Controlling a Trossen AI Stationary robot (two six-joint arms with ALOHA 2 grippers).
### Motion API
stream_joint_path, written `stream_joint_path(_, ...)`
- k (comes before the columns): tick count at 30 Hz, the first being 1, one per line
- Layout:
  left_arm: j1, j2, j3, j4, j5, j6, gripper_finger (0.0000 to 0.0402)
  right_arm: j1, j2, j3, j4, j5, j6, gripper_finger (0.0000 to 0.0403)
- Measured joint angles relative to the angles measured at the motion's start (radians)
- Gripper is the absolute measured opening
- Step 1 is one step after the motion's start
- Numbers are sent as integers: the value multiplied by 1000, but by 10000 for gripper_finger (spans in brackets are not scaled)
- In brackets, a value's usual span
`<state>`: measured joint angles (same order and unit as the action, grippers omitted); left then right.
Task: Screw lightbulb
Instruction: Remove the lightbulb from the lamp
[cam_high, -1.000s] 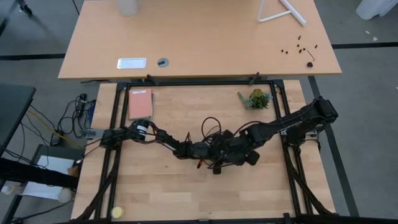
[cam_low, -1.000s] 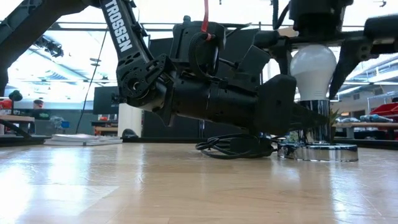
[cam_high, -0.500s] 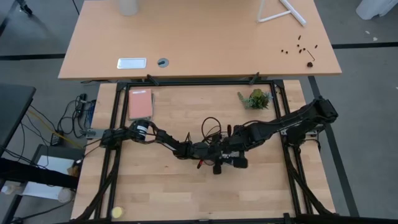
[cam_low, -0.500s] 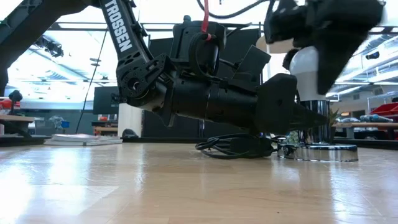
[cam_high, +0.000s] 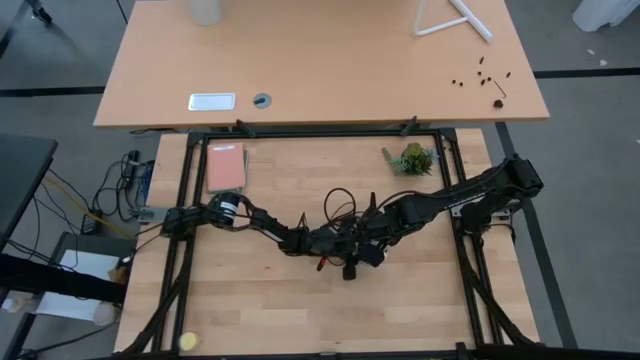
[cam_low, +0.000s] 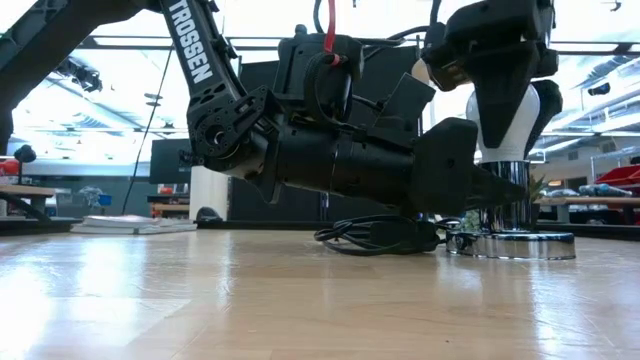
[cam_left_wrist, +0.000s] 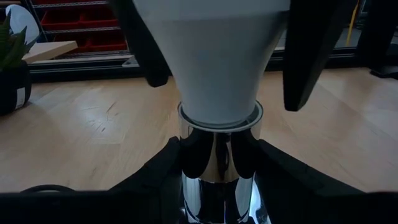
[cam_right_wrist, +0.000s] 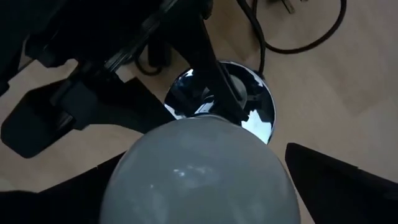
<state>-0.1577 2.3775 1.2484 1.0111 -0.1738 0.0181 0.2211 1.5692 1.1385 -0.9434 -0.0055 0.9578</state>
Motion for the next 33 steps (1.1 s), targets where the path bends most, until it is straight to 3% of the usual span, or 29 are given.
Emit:
stream_joint_path(6, 0, 0, 0, -1, -1, -1, 178, 0, 0, 0, 0, -4, 8, 356)
stream_joint_path(12, 0, 0, 0, -10, -3, -3, 178, 1, -1, 0, -41, -46, -83, 320)
stream_joint_path(19, 2, 0, 0, -13, -11, -3, 178, 24, -2, 24, -207, -38, -150, 301)
stream_joint_path(24, 2, 0, 0, -15, -7, -3, 178, 66, -20, 66, -428, 93, -97, 297)
stream_joint_path(28, 1, -1, 0, -17, -5, -3, 178, 158, -78, 51, -402, 158, -82, 298)
stream_joint_path(33, 1, -1, 0, -19, -4, -3, 178, 313, -193, -57, -282, 303, 65, 294)
